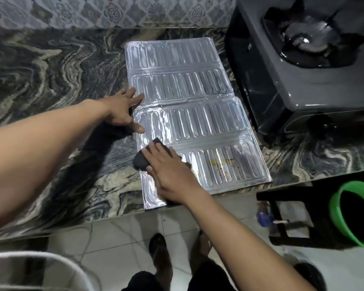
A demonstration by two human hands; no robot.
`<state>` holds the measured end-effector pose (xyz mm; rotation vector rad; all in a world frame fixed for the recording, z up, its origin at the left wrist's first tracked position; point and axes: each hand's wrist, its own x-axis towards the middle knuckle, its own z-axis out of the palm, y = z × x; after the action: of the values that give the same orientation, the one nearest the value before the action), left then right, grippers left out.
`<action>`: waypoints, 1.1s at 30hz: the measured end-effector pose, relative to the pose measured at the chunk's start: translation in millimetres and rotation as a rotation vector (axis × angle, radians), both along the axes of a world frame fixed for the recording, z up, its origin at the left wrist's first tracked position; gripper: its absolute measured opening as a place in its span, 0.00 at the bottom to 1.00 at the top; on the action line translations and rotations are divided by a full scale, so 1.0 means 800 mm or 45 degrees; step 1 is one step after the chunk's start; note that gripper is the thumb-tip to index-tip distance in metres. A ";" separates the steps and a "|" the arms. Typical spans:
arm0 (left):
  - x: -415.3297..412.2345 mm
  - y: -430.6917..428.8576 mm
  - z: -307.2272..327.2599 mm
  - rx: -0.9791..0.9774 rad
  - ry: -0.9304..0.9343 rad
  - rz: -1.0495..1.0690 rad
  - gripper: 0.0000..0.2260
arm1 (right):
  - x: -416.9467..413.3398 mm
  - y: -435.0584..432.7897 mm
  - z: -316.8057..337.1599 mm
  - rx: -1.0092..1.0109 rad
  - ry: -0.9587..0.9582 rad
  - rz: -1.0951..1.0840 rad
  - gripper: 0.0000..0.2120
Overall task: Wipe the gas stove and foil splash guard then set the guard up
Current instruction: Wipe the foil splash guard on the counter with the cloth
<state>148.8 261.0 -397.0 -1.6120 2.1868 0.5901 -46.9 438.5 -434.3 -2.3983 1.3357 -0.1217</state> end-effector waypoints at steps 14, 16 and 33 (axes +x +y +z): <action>-0.030 0.025 0.010 -0.078 0.013 0.028 0.52 | -0.200 -0.027 0.010 0.076 -0.096 -0.876 0.26; -0.035 0.049 0.008 -0.051 0.061 0.046 0.53 | -0.195 -0.034 0.006 0.062 -0.042 -0.866 0.26; -0.041 0.063 0.002 0.026 -0.008 0.160 0.53 | -0.037 0.072 -0.007 -0.043 0.034 0.278 0.24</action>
<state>116.3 311.8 -395.7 -1.7477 2.0792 0.6399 -76.9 496.4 -440.0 -2.5633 1.0815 -0.0523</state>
